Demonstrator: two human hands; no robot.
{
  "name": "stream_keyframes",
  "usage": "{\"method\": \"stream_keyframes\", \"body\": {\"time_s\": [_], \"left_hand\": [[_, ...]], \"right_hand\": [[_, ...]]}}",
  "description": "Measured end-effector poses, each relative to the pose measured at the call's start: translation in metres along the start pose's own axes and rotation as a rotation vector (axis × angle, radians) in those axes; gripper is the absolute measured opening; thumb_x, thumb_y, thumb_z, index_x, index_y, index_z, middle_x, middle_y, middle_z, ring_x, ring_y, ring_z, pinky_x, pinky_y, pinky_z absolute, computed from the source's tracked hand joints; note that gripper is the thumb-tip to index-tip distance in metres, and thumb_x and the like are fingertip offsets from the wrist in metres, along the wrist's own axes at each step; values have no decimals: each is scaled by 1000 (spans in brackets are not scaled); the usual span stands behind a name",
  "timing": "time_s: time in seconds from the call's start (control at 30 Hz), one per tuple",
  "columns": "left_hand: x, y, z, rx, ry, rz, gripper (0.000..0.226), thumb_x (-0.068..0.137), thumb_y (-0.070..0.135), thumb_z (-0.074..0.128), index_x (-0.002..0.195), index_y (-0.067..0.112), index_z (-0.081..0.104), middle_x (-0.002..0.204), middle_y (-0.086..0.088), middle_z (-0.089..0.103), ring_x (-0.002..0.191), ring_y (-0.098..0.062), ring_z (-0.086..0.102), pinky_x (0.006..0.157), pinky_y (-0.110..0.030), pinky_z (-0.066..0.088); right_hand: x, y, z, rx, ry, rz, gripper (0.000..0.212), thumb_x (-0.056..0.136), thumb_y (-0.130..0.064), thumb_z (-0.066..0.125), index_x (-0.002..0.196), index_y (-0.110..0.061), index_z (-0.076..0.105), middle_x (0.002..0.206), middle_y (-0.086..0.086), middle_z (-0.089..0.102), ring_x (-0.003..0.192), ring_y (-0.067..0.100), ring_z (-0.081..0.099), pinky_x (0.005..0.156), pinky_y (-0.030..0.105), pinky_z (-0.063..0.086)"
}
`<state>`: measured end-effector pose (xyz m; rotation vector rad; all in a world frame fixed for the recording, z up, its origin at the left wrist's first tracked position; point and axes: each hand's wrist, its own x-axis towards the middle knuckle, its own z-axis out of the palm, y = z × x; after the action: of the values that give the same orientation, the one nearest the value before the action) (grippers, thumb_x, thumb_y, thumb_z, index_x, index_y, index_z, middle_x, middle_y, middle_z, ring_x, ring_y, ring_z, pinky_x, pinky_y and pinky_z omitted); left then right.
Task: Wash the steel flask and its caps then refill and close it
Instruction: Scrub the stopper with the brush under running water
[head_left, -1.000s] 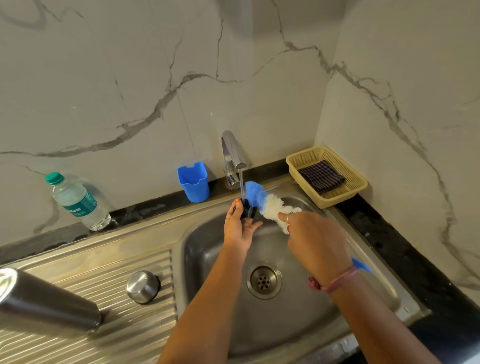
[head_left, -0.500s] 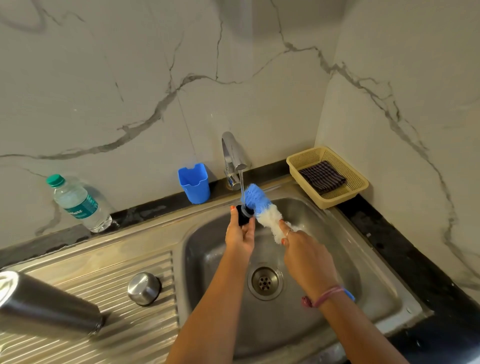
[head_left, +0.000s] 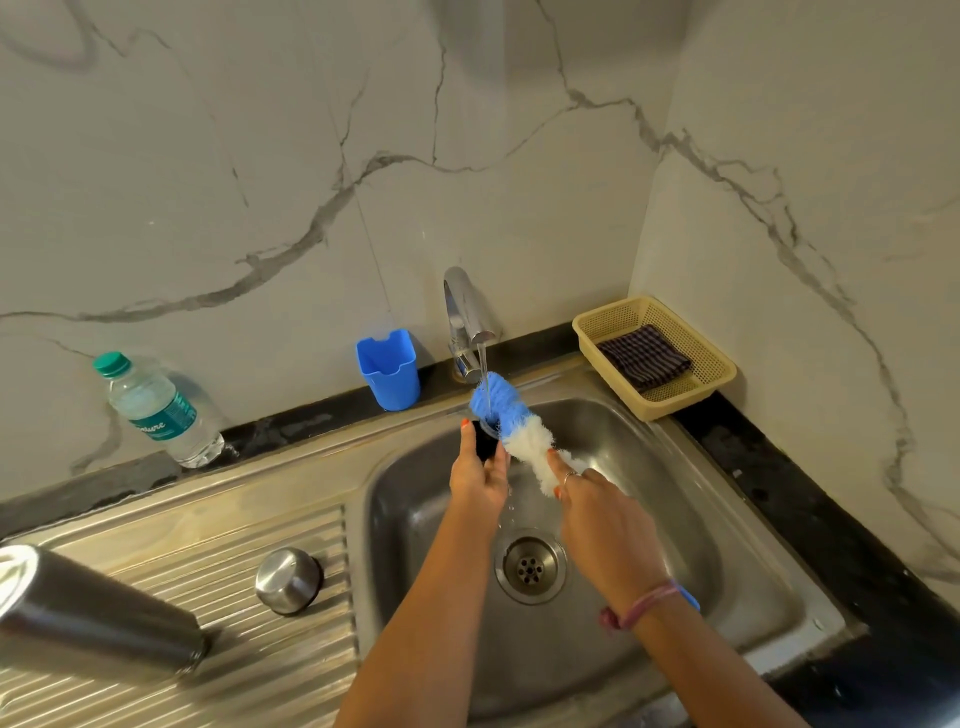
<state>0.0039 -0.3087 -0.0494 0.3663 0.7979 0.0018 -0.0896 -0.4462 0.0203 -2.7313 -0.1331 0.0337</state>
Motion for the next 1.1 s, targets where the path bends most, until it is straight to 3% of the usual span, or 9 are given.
{"method": "stream_keyframes", "body": {"time_s": [0.17,0.27,0.37,0.5,0.63,0.8,0.93,1.0,1.1], "left_hand": [[1,6,0,47,-9,11,35,89,24,72,112,0,60,114,-21,67,98,-31,70,98,-44,54],[-4,-2,1,60,-10,2,43,91,25,70,121,-2,56,117,-21,63,93,-29,68,85,-37,58],[-6,-10,4,41,-24,-11,44,92,27,69,123,-1,55,122,-22,65,106,-31,68,92,-41,56],[5,1,1,13,-13,14,45,90,29,71,122,1,58,117,-20,70,108,-31,69,102,-47,51],[10,5,-3,-37,17,3,48,85,27,76,122,1,58,118,-20,69,108,-32,69,103,-47,51],[0,-8,-5,-6,-20,-31,33,94,30,66,106,2,56,113,-19,67,99,-27,68,106,-41,48],[5,1,-6,-61,-3,-20,44,90,27,71,121,1,54,118,-21,68,106,-30,69,104,-46,50],[7,4,-6,-71,0,-27,42,89,26,72,117,0,54,119,-22,67,107,-32,69,102,-45,51],[4,-1,-4,-58,-1,-37,45,90,27,71,121,-1,53,122,-24,64,110,-33,67,102,-42,51]], "right_hand": [[-21,5,-7,-40,-5,-32,57,100,-19,40,150,-37,18,115,-9,57,67,5,56,61,19,49],[-13,10,-13,-8,6,35,55,100,-17,41,149,-36,24,111,-9,59,75,7,59,63,20,47],[1,3,-10,12,20,33,54,100,-17,39,149,-35,26,119,-6,59,89,9,61,71,22,48],[-14,-1,-4,-7,2,-22,58,100,-19,40,150,-40,20,116,-10,58,68,6,58,58,18,45],[-29,6,-8,34,-7,13,55,101,-22,40,148,-42,21,123,-14,58,69,5,54,50,14,36],[-4,3,-1,138,-17,70,53,99,-21,41,147,-40,29,111,-8,64,88,10,63,74,26,52],[-14,4,-5,95,-43,20,53,101,-24,42,147,-41,23,107,-11,61,77,5,60,63,17,47],[-22,8,-11,99,-54,18,52,102,-25,40,148,-41,22,100,-14,58,73,4,55,56,16,41],[-12,10,-10,131,-47,50,48,101,-26,40,146,-39,29,102,-12,61,82,5,58,63,16,43]]}}
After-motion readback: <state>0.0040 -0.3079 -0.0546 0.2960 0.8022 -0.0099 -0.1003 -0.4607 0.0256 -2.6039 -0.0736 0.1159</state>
